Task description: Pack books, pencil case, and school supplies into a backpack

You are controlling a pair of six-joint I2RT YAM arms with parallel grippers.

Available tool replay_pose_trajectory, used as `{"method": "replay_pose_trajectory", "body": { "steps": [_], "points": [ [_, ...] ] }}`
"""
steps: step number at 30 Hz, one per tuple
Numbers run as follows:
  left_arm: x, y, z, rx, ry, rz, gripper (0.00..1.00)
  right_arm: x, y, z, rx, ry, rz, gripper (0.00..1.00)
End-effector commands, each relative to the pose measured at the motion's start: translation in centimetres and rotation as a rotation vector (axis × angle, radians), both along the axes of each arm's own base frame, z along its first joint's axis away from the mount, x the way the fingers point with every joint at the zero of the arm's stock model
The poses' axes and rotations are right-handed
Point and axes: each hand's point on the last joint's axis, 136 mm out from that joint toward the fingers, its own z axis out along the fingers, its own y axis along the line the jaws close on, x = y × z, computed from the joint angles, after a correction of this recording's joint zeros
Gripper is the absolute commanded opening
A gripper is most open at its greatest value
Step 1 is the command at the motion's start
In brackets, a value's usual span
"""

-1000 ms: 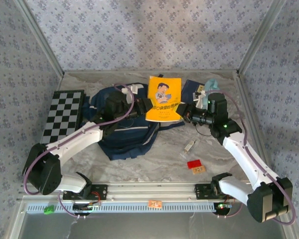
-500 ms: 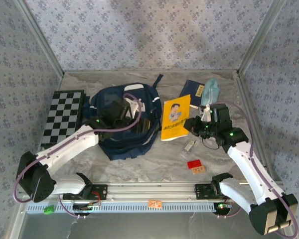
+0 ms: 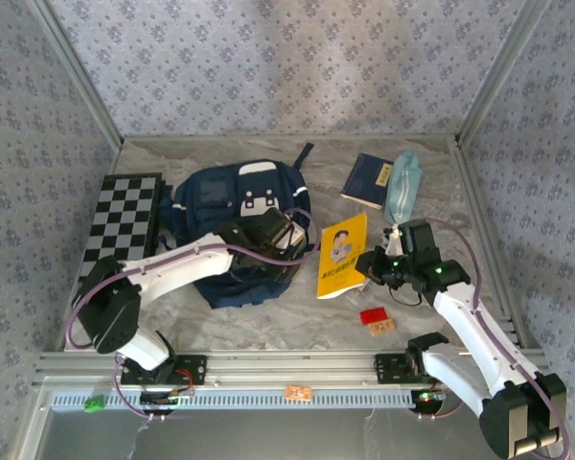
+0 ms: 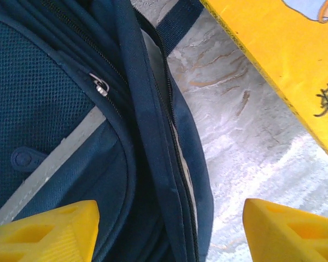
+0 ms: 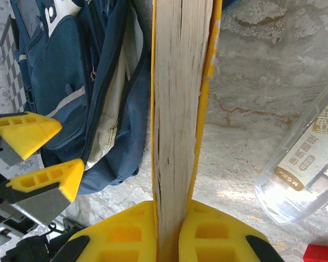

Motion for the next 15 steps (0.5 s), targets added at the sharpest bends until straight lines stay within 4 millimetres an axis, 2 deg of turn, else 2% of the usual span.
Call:
{"method": "replay_pose_trajectory", "body": {
  "steps": [1,7,9,15],
  "points": [
    [0.7,-0.1,0.4,0.070,-0.039,-0.023,0.67,0.7,0.3,1.7,0.024,-0.094,0.019,0.00],
    [-1.8,-0.3,-0.5,0.043,0.036,-0.068,0.61,0.6,-0.1,2.2,0.028,-0.116,0.016,0.00],
    [-2.4,0.3,-1.1,0.057,0.056,-0.055,0.57,0.6,0.0,2.3,0.038,-0.119,0.015,0.00],
    [-2.6,1.8,-2.9,0.115,0.059,-0.036,0.42,0.4,0.1,2.3,0.046,-0.119,0.025,0.00]
  ]
}}
